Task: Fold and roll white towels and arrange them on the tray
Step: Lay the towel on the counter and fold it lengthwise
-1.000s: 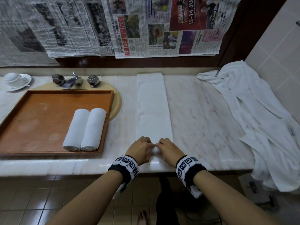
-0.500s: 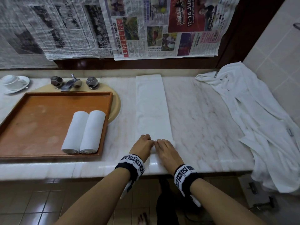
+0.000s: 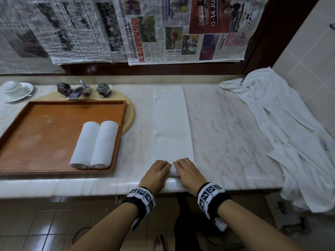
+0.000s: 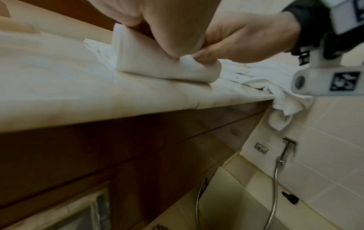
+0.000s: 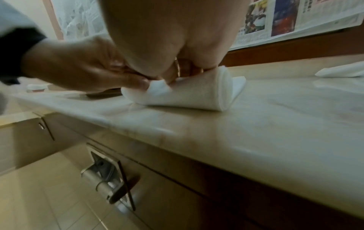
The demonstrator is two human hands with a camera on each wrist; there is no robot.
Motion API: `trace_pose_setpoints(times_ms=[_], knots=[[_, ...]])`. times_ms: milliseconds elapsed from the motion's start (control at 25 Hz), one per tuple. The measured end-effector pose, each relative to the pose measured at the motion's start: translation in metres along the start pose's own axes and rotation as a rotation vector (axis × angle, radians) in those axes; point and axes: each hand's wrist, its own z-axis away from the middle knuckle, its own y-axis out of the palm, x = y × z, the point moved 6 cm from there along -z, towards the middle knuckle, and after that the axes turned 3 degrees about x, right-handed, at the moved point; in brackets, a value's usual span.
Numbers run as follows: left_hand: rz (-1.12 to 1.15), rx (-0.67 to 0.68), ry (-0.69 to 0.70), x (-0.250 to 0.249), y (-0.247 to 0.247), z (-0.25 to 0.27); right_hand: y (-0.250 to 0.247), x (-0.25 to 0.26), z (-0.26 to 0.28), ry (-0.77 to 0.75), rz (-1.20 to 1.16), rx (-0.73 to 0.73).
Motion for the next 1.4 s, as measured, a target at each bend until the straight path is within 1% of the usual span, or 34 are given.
trace_pose_setpoints(times_ms=[120, 200, 280, 360, 440, 520, 560, 640, 680, 760, 840, 920, 1080, 1160, 1240, 1280, 1320, 1400], knots=[[-0.007, 0.102, -0.038, 0.007, -0.003, -0.021, 0.008, 0.007, 0.006, -0.004, 0.099, -0.036], [-0.047, 0.121, -0.044, 0.007, -0.007, -0.028, 0.005, 0.005, 0.000, 0.034, 0.067, -0.031], [-0.060, 0.062, -0.064, 0.003, -0.011, -0.022, -0.002, -0.001, -0.009, 0.050, 0.005, -0.062], [-0.018, 0.006, -0.046, -0.004, -0.009, -0.008, -0.005, -0.004, -0.015, 0.070, -0.054, 0.048], [-0.001, -0.018, -0.012, -0.010, -0.005, 0.001, -0.004, -0.008, -0.017, 0.085, -0.078, 0.111], [-0.002, -0.022, -0.028, -0.005, -0.002, -0.002, -0.003, -0.007, -0.014, 0.085, -0.066, 0.098], [-0.001, 0.003, -0.060, -0.001, -0.001, -0.007, -0.005, -0.004, -0.012, 0.085, -0.016, 0.031], [-0.017, 0.115, -0.133, 0.005, -0.001, -0.021, -0.005, 0.001, -0.004, 0.100, 0.074, -0.116], [-0.030, 0.177, -0.157, 0.008, -0.001, -0.029, -0.003, 0.004, 0.000, 0.100, 0.092, -0.151], [-0.059, 0.246, -0.168, 0.011, -0.001, -0.040, 0.009, 0.008, 0.006, 0.088, 0.117, -0.102], [-0.096, 0.269, -0.197, 0.011, 0.001, -0.044, 0.016, 0.005, 0.005, 0.073, 0.137, -0.029], [-0.116, 0.224, -0.207, 0.008, 0.001, -0.040, 0.012, -0.001, -0.001, 0.060, 0.129, -0.038], [-0.103, 0.046, -0.124, -0.004, -0.004, -0.028, -0.008, -0.008, -0.014, 0.065, 0.036, -0.062], [-0.118, -0.004, -0.110, -0.008, -0.002, -0.019, -0.010, -0.009, -0.018, 0.035, -0.050, 0.046], [-0.070, -0.021, -0.098, -0.011, 0.001, -0.009, -0.008, -0.013, -0.020, 0.030, -0.071, 0.110], [-0.050, -0.016, -0.078, -0.011, 0.004, -0.006, -0.007, -0.012, -0.018, 0.031, -0.074, 0.107], [-0.040, 0.003, -0.073, -0.010, 0.006, -0.005, -0.007, -0.010, -0.016, 0.034, -0.036, 0.067], [-0.026, 0.079, -0.120, -0.001, 0.007, -0.013, 0.002, -0.006, -0.009, 0.053, 0.037, -0.026]])
